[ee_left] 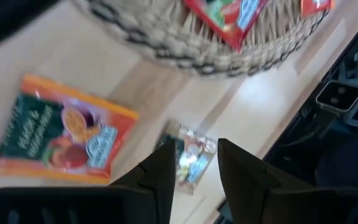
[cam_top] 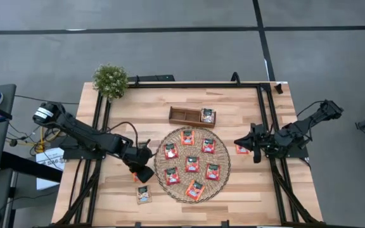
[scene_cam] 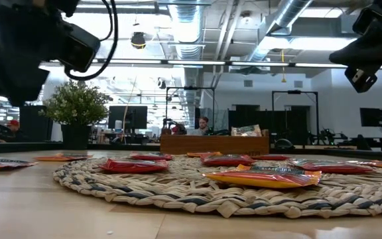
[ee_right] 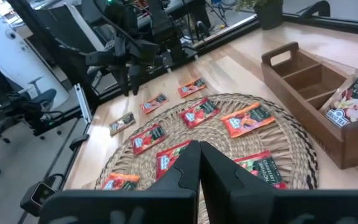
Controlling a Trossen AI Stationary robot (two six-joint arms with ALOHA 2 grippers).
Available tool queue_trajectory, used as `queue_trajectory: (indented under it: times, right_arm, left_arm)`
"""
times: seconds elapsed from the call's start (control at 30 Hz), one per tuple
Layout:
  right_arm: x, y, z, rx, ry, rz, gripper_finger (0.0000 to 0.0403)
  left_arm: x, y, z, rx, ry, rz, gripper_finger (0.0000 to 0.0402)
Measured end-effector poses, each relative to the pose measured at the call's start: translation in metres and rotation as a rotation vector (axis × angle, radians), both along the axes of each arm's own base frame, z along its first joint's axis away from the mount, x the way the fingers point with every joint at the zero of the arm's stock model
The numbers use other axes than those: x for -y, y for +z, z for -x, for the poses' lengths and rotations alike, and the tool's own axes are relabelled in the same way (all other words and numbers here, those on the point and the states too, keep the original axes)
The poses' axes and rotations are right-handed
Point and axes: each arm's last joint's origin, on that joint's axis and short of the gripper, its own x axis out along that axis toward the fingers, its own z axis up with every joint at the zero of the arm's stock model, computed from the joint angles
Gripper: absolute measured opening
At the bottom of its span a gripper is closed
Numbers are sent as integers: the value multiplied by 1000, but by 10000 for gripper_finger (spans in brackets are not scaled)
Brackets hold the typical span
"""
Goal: Pick & Place Tea
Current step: Put the brown tea bag into the right section of the wooden organizer
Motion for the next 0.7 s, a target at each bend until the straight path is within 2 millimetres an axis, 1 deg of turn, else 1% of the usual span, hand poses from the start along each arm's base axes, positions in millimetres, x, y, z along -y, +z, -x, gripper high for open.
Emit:
queue_trajectory:
  times: [0.33,0.53,0.7]
  right_arm:
    - [0,0,0,-1,3,8,0]
    - [0,0,0,-1,4,9,0]
    - [0,0,0,-1,4,9,0]
  left_arm:
    - [23,0,10,-4,-49,-3,114]
    - [29,1,12,27,-43,-26,149]
    - [39,6,11,72,-31,34,175]
